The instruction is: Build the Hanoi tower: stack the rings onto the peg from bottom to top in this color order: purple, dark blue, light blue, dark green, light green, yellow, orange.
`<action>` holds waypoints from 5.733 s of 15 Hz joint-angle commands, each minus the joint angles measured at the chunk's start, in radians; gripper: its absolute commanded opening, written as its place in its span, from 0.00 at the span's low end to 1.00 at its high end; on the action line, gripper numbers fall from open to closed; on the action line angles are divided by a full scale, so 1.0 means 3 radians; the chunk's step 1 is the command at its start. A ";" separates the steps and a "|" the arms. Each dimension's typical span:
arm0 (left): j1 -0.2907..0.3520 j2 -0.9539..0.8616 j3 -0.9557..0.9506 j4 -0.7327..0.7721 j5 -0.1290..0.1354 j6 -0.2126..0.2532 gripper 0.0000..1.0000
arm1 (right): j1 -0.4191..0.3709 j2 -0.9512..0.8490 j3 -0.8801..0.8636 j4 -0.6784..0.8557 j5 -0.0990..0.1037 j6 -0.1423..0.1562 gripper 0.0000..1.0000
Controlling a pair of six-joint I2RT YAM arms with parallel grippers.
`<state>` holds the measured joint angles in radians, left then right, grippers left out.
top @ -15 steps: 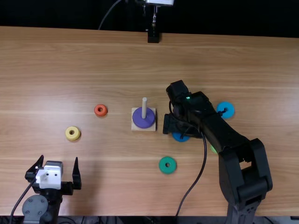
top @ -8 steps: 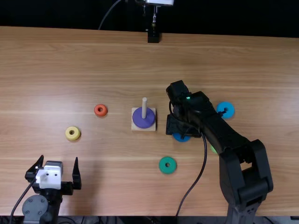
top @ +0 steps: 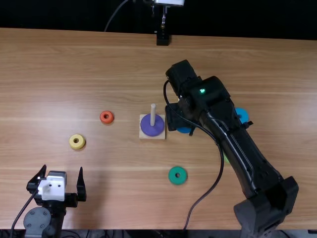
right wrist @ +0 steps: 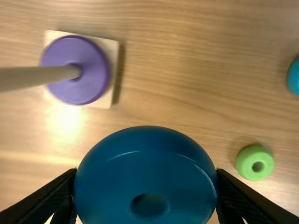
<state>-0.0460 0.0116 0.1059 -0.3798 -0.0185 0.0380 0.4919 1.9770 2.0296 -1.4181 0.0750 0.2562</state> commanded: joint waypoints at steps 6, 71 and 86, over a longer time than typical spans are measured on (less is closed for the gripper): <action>-0.0016 -0.0039 -0.0353 -0.0268 0.0025 -0.0010 1.00 | 0.0165 0.0415 0.1216 -0.0332 0.0026 -0.0314 0.00; -0.0016 -0.0039 -0.0353 -0.0268 0.0025 -0.0010 1.00 | -0.1210 -0.0878 -0.1872 0.2294 0.0124 -0.0167 1.00; -0.0016 -0.0039 -0.0353 -0.0268 0.0025 -0.0010 1.00 | -0.1834 0.0333 -0.1611 0.2220 0.0081 -0.1093 1.00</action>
<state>-0.0460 0.0120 0.1055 -0.3805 -0.0189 0.0372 -0.0380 2.0651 1.5040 -0.7551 0.0982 -0.0547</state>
